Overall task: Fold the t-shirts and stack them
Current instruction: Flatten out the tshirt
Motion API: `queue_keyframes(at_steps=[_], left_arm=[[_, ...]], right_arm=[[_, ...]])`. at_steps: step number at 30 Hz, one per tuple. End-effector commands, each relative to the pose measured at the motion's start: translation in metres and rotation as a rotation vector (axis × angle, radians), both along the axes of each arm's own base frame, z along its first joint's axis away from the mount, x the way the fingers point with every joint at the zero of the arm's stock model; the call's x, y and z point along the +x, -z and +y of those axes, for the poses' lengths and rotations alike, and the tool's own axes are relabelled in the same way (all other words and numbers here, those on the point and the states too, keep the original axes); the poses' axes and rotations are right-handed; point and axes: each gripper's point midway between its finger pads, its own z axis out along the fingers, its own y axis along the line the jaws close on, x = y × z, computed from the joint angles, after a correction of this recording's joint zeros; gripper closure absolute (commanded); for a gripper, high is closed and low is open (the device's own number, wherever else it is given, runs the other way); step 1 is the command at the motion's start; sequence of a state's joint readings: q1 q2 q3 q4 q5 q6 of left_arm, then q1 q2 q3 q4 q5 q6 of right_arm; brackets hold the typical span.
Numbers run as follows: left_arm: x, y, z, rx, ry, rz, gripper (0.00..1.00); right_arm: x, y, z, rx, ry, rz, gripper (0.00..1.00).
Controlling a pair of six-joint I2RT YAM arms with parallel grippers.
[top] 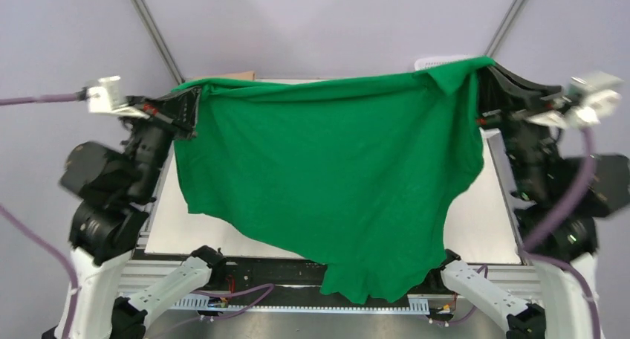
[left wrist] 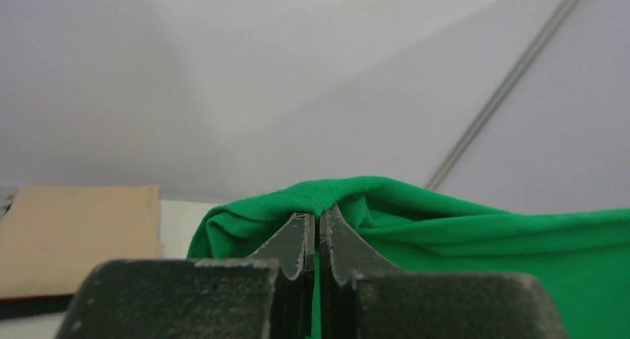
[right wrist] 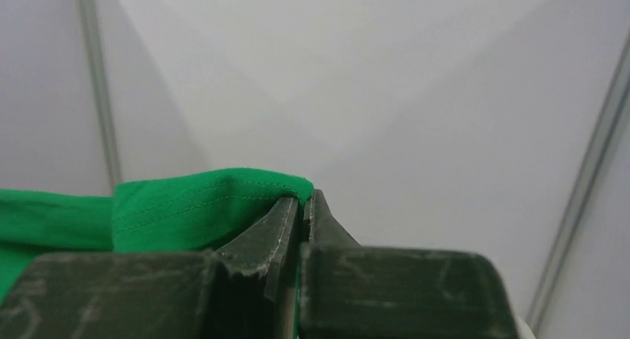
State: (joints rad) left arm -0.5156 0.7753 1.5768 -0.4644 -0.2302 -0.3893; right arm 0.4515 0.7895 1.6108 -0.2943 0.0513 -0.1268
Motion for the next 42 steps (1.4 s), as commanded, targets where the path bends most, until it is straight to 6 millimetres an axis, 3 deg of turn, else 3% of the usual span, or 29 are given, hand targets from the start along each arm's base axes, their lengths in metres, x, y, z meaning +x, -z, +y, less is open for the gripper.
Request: queue_keyframes(at_steps=[1,4,5,8,10,11,12,13,14,15,16,17,18,19,20,21,22,26,31,35,38,42], left_arm=[[0.086,0.077,0.003,0.045,-0.257,0.233,0.96],[0.134,0.157,0.009,0.117,-0.439,0.448,0.93],[0.153,0.192,0.011,0.171,-0.476,0.548,0.91],[0.201,0.273,0.006,0.196,-0.463,0.724,0.85],[0.247,0.344,0.009,0.22,-0.486,0.84,0.84],[0.26,0.361,0.017,0.207,-0.498,0.871,0.71],[0.281,0.386,0.007,0.213,-0.446,0.924,0.54],[0.292,0.392,0.009,0.207,-0.426,0.947,0.24],[0.305,0.398,0.002,0.216,-0.394,0.988,0.12],[0.316,0.383,-0.002,0.215,-0.376,0.967,0.03],[0.316,0.388,-0.003,0.228,-0.371,0.989,0.02],[0.315,0.385,-0.005,0.228,-0.351,0.982,0.01],[0.317,0.369,-0.008,0.21,-0.334,0.93,0.0],[0.31,0.375,-0.012,0.215,-0.297,0.931,0.0],[0.309,0.355,-0.016,0.193,-0.274,0.87,0.0],[0.302,0.362,-0.021,0.196,-0.233,0.879,0.0],[0.297,0.35,-0.023,0.184,-0.216,0.849,0.0],[0.27,0.354,-0.031,0.178,-0.14,0.881,0.0],[0.235,0.374,-0.05,0.164,0.003,0.936,0.0],[0.215,0.392,-0.064,0.165,0.069,0.955,0.0],[0.205,0.411,-0.077,0.162,0.123,0.991,0.0],[0.19,0.452,-0.089,0.168,0.178,1.088,0.0]], right_arm=[[0.112,0.066,-0.014,-0.065,0.357,0.195,1.0],[0.181,0.134,-0.009,-0.127,0.443,0.348,1.0],[0.204,0.161,-0.01,-0.126,0.45,0.41,1.0],[0.281,0.25,-0.013,-0.103,0.433,0.578,1.0],[0.331,0.297,-0.01,-0.077,0.414,0.616,0.99],[0.356,0.324,-0.006,-0.083,0.405,0.64,0.95],[0.38,0.332,-0.002,-0.083,0.4,0.64,0.91],[0.4,0.345,0.002,-0.089,0.402,0.663,0.81],[0.417,0.358,0.005,-0.091,0.408,0.697,0.61],[0.428,0.364,0.006,-0.092,0.414,0.733,0.48],[0.435,0.372,0.006,-0.088,0.425,0.761,0.36],[0.436,0.372,0.008,-0.053,0.421,0.777,0.19],[0.432,0.369,0.01,-0.037,0.404,0.778,0.02],[0.426,0.361,0.014,-0.014,0.379,0.773,0.0],[0.418,0.358,0.016,0.006,0.357,0.778,0.0],[0.41,0.355,0.017,0.025,0.342,0.782,0.0],[0.4,0.355,0.017,0.04,0.33,0.792,0.0],[0.353,0.362,0.013,0.111,0.314,0.856,0.0],[0.279,0.41,0.02,0.17,0.225,1.042,0.0],[0.234,0.436,0.039,0.216,0.092,1.147,0.0],[0.216,0.463,0.049,0.222,0.033,1.233,0.0],[0.205,0.506,0.046,0.208,0.069,1.37,0.0]])
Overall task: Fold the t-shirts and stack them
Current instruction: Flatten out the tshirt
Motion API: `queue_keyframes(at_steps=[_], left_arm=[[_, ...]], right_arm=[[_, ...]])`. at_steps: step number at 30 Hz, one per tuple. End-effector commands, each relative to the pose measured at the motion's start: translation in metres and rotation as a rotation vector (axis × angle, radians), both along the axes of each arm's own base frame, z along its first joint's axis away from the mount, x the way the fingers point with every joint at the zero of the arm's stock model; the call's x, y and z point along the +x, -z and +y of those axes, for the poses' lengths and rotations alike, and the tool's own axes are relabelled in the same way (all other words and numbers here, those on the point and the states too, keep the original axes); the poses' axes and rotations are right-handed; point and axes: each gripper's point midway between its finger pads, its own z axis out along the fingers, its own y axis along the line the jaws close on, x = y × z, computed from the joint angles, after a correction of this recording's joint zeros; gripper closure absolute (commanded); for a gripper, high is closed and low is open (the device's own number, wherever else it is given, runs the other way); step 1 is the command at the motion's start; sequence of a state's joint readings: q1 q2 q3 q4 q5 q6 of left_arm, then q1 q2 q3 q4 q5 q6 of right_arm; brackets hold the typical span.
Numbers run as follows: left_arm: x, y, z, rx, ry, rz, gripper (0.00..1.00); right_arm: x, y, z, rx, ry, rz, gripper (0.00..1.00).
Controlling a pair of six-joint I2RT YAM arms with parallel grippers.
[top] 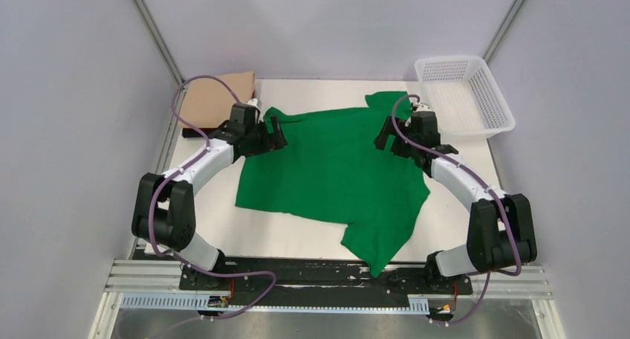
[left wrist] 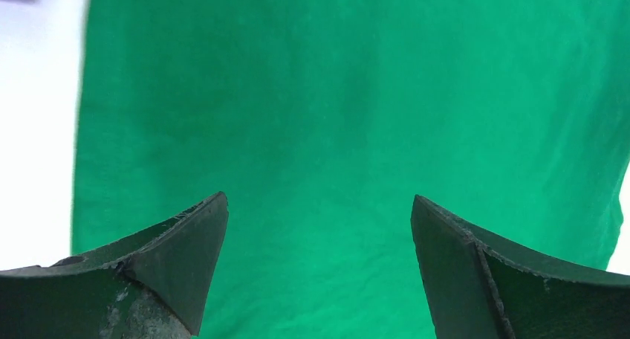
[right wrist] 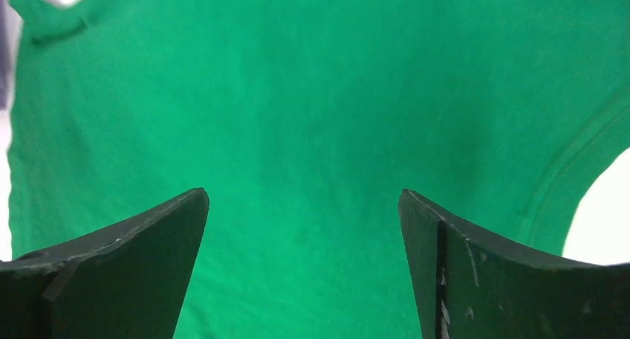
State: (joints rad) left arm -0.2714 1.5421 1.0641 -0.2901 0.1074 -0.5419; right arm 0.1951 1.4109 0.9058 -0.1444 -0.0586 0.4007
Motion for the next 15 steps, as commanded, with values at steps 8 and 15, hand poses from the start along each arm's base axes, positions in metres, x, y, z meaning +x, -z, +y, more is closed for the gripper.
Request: queue_keyframes(at_steps=[8,15], left_arm=[[-0.065,0.086,-0.007,-0.022,0.042,0.238,0.0],[-0.148,0.116,-0.006,-0.04,0.051,0.425,0.0]], right_arm=[[-0.062,0.091,-0.006,0.038,0.092,0.345,0.0],[-0.148,0.126,-0.024,0.026,0.213,0.629,0.0]])
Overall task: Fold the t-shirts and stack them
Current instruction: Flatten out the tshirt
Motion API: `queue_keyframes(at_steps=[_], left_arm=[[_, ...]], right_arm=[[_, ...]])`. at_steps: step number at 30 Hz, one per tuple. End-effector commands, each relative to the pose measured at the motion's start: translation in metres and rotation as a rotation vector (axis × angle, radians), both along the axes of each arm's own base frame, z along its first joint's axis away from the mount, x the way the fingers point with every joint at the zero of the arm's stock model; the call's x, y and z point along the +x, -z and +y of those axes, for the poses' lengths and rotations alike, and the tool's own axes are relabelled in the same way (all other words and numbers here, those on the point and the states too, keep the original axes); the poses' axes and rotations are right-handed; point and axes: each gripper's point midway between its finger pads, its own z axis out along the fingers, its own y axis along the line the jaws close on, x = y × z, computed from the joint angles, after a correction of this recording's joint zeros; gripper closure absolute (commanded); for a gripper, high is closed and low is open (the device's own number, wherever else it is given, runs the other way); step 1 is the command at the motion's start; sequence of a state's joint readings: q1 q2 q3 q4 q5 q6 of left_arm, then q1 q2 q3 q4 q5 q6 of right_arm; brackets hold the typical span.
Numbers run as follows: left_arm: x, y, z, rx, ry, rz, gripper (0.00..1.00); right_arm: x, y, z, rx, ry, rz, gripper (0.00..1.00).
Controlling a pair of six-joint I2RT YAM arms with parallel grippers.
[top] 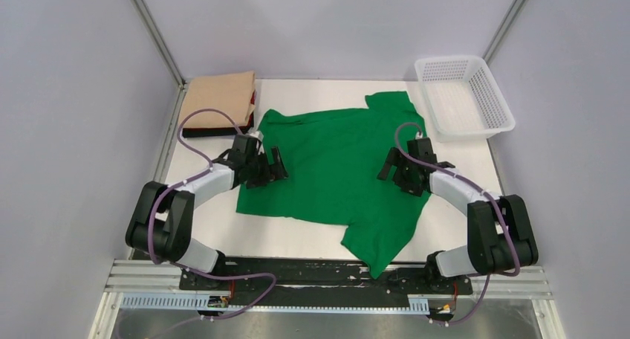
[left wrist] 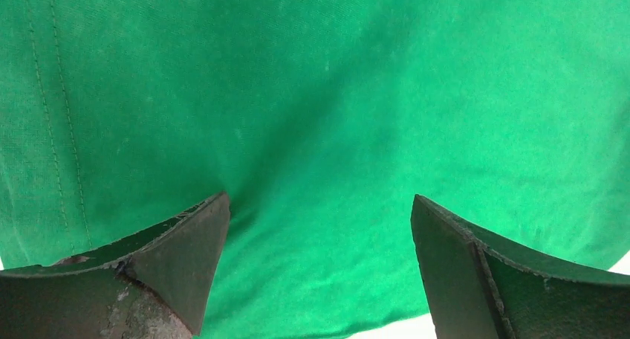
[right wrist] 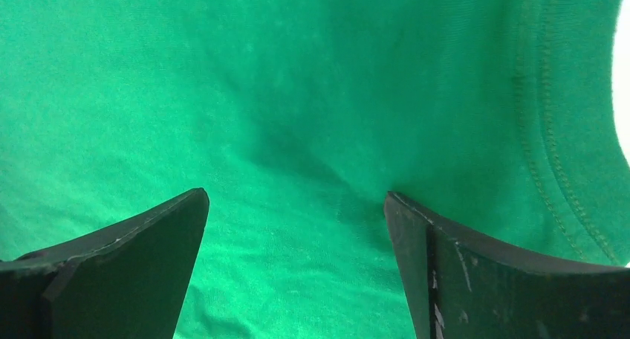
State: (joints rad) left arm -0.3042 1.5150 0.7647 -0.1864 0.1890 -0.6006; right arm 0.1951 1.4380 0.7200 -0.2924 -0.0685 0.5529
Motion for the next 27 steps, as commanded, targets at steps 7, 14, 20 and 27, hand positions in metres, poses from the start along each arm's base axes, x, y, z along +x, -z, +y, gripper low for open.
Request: queue_keyframes(at_steps=[7,14,20,27], left_arm=[[-0.156,0.024,0.014,0.061,0.066,0.375,0.0],[-0.106,-0.065,-0.009,-0.06,0.089,0.07,0.0],[-0.019,-0.091,-0.013,0.04,0.025,-0.106,0.0],[0.067,-0.063,-0.018,0.029,-0.083,-0.054,0.0]], right_arm=[[-0.113,0.022,-0.028,-0.02,0.24,0.359,0.0],[-0.066,-0.044,-0.042,-0.076,0.204,0.054,0.0],[0.012,-0.123,-0.014,0.011,0.037,-0.338,0.0],[0.092,-0.1,0.006,0.008,-0.015,-0.276,0.0]])
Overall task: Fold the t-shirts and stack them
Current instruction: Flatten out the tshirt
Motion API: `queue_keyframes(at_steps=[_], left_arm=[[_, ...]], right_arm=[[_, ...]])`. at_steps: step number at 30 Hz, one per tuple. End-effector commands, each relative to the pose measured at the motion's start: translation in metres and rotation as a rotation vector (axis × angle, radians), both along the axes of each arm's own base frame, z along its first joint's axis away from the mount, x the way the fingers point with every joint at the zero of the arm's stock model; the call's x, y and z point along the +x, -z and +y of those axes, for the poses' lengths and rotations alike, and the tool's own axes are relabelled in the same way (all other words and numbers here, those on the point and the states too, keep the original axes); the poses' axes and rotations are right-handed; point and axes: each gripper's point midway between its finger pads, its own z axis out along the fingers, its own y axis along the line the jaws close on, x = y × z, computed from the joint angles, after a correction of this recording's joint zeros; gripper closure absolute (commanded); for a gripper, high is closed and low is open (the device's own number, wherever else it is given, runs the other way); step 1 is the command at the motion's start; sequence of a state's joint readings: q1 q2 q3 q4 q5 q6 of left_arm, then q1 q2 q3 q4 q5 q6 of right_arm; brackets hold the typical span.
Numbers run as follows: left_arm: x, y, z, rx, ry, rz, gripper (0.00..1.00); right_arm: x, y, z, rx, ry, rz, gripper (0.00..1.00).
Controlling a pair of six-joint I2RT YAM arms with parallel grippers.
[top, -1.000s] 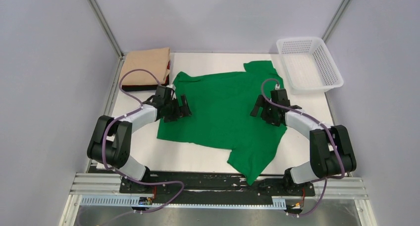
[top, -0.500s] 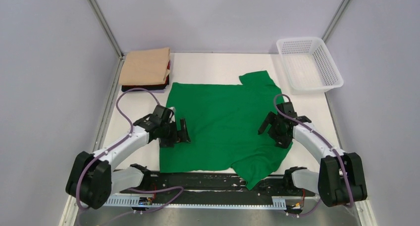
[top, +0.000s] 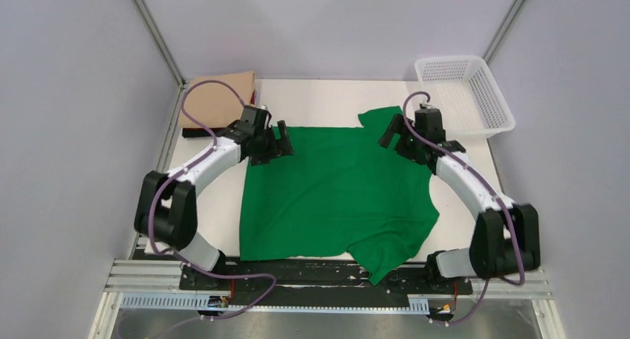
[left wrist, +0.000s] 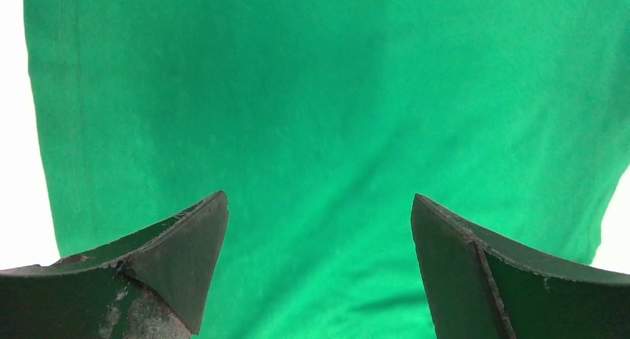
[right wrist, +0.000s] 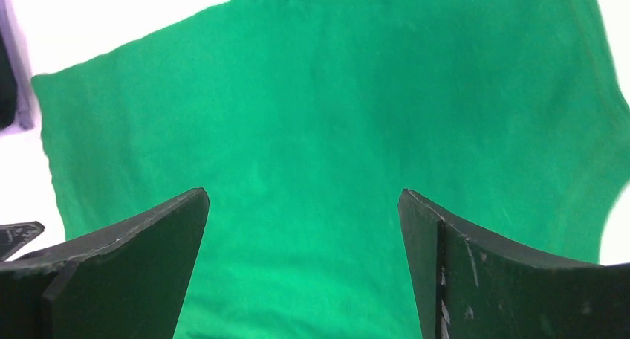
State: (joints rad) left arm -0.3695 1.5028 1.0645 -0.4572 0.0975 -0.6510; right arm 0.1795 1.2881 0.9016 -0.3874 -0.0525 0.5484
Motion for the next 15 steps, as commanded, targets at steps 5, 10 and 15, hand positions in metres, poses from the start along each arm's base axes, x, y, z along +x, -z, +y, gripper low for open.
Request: queue_keyframes(at_steps=[5,10,15], left_arm=[[0.068,0.06,-0.006,0.035,-0.054,0.083,0.0],[0.089,0.09,0.002,0.093,-0.12,0.135,0.0],[0.109,0.118,0.022,0.107,-0.19,0.176,0.0]], right_arm=[[0.091,0.045,0.0,-0.097,-0.001,0.058,0.0],[0.113,0.075,-0.011,-0.123,0.057,0.132,0.0],[0.136,0.1,-0.021,-0.115,0.081,0.176,0.0]])
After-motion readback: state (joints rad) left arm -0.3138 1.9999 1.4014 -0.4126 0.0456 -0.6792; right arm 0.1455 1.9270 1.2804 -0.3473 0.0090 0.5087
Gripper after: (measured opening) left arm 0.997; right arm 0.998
